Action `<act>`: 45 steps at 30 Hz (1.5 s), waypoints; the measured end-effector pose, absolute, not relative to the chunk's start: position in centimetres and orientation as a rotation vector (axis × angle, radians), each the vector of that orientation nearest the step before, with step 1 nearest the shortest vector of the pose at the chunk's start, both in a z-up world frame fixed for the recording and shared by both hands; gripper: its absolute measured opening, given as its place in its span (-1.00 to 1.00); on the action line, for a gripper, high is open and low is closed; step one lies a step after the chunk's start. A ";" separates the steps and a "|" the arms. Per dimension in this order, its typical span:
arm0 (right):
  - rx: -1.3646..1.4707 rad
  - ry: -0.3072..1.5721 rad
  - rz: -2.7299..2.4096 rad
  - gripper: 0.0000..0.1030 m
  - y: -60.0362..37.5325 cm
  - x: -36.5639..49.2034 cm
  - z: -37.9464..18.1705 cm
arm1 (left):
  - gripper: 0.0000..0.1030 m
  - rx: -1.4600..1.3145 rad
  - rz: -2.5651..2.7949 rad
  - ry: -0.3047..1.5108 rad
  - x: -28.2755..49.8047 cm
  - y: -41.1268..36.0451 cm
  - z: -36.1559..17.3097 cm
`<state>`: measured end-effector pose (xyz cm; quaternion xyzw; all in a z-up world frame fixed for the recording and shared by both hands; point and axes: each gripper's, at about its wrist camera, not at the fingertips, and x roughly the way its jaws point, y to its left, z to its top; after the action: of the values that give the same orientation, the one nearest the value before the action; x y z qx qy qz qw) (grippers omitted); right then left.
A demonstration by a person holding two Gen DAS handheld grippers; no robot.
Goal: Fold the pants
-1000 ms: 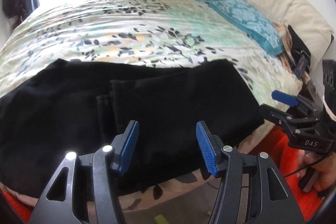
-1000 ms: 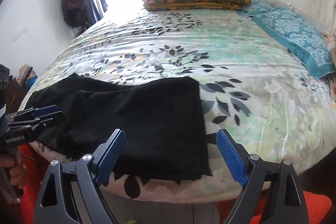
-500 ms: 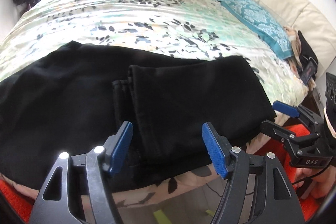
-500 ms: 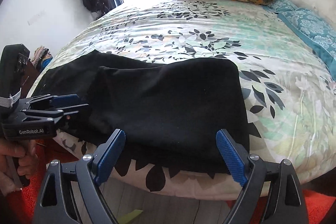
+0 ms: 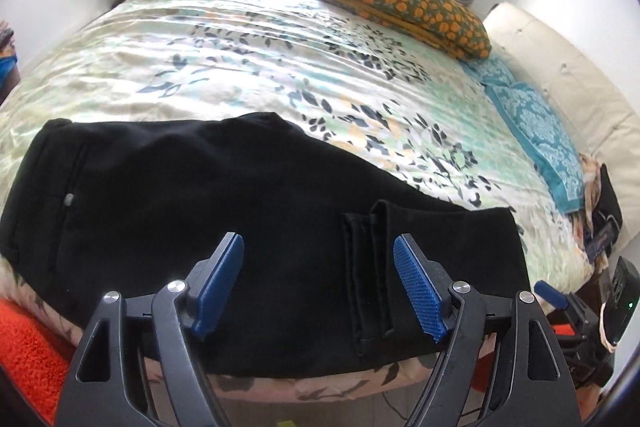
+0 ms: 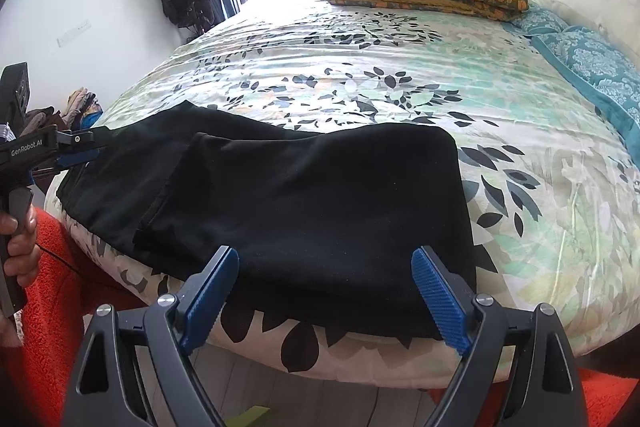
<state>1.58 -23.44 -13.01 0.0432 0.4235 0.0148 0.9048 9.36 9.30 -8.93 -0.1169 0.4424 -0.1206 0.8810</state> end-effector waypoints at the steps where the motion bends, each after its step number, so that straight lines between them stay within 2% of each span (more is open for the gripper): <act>1: 0.088 0.873 0.033 0.71 -23.3 1.6 -13.0 | 0.55 -0.251 -0.237 0.923 9.3 9.8 -9.1; 21: 0.086 0.874 0.038 0.71 -23.4 1.7 -13.2 | 0.55 -0.314 -0.151 0.913 9.9 13.8 -9.1; 26: 0.079 0.870 0.040 0.71 -23.3 1.7 -13.0 | 0.55 -0.369 -0.075 0.891 11.0 19.4 -8.5; 31: 0.089 0.863 0.039 0.71 -23.5 1.6 -12.9 | 0.60 -0.574 0.053 0.832 12.1 30.5 -7.3; 35: 0.113 0.871 0.032 0.71 -23.8 1.9 -13.1 | 0.62 -0.630 0.055 0.924 12.7 35.7 -9.5; 41: 0.103 0.889 0.032 0.71 -23.0 2.6 -13.5 | 0.62 -0.308 0.106 1.101 13.8 34.4 -15.1; 45: 0.055 0.889 0.055 0.71 -21.6 2.4 -13.4 | 0.70 -0.500 0.049 1.194 14.5 36.7 -18.6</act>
<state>2.44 -21.62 -13.41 0.0268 0.4298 0.0265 0.9021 14.46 36.73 -18.59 -0.2330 0.5560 0.0229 0.7976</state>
